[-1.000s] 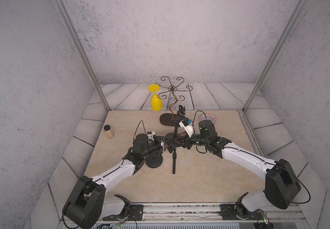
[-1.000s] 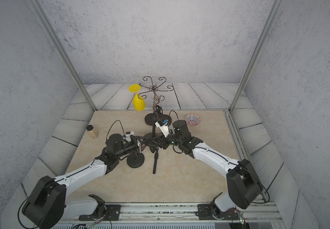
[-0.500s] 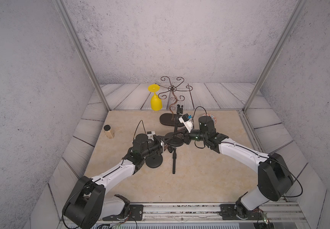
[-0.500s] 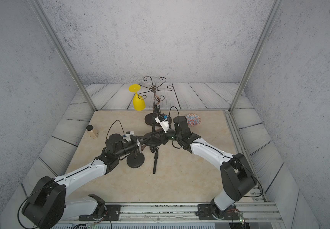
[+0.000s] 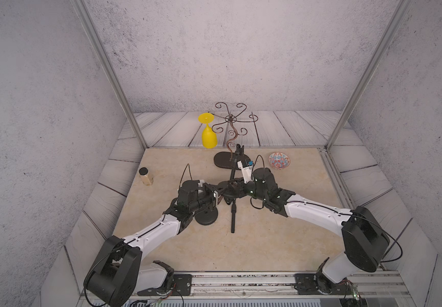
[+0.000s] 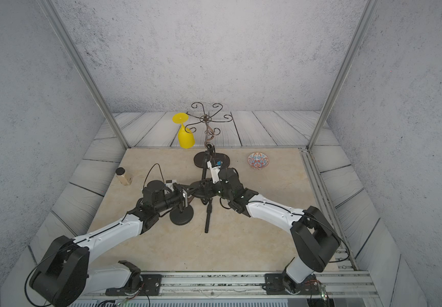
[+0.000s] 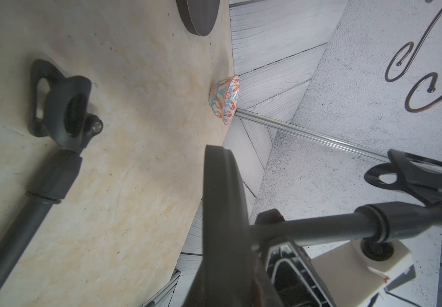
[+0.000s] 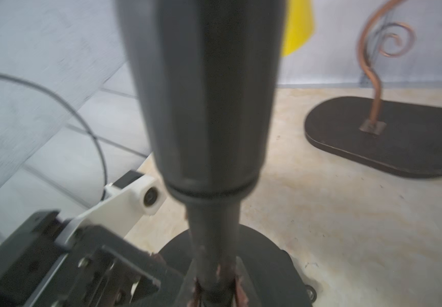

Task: Assemble a microphone stand
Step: Screw the microphone stand pole into the microphone stand base.

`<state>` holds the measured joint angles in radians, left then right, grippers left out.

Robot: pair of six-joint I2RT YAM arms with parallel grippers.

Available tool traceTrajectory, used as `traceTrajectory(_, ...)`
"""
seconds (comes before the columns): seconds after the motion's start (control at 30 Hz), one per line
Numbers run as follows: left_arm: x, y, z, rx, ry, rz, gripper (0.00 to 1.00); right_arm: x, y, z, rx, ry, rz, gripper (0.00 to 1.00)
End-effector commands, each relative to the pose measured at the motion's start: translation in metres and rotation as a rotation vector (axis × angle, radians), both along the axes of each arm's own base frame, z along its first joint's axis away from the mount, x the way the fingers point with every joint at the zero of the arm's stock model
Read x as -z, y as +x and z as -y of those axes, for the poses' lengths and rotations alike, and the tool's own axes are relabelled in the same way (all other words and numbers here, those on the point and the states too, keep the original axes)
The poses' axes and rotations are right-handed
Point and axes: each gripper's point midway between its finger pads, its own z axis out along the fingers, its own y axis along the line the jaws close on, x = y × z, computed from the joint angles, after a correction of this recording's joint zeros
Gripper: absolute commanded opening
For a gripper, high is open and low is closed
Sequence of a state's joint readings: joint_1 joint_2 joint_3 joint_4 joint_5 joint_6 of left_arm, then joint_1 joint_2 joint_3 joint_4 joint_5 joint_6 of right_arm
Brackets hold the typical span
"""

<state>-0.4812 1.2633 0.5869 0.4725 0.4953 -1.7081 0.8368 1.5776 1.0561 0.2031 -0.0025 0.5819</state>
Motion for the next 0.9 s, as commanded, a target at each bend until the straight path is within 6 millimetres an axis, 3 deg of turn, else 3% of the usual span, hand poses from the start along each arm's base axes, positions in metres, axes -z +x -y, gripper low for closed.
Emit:
traceTrajectory(0.0, -0.065, -0.005, 0.016, 0.086, -0.112, 0.232, 0.0, -0.014, 0.007, 0.008, 0.372, 0.05, -0.071, 0.0)
traceTrajectory(0.1, -0.065, -0.006, 0.016, 0.087, -0.109, 0.234, 0.0, -0.036, -0.001, -0.012, 0.372, 0.041, -0.007, 0.0)
traceTrajectory(0.2, -0.065, -0.006, 0.015, 0.085, -0.109, 0.233, 0.0, -0.046, -0.007, -0.013, 0.341, 0.041, 0.005, 0.02)
traceTrajectory(0.37, -0.066, -0.006, 0.013, 0.081, -0.113, 0.234, 0.0, -0.056, -0.025, 0.001, 0.175, -0.003, 0.094, 0.49)
traceTrajectory(0.43, -0.066, -0.007, 0.013, 0.083, -0.115, 0.236, 0.0, -0.057, -0.035, 0.003, 0.033, 0.004, 0.136, 0.56)
traceTrajectory(0.63, -0.069, -0.008, 0.013, 0.086, -0.118, 0.242, 0.0, -0.054, -0.045, 0.018, -0.337, 0.13, 0.17, 0.59)
traceTrajectory(0.87, -0.071, -0.01, 0.01, 0.079, -0.108, 0.245, 0.0, -0.035, -0.04, 0.018, -0.512, 0.061, 0.221, 0.55)
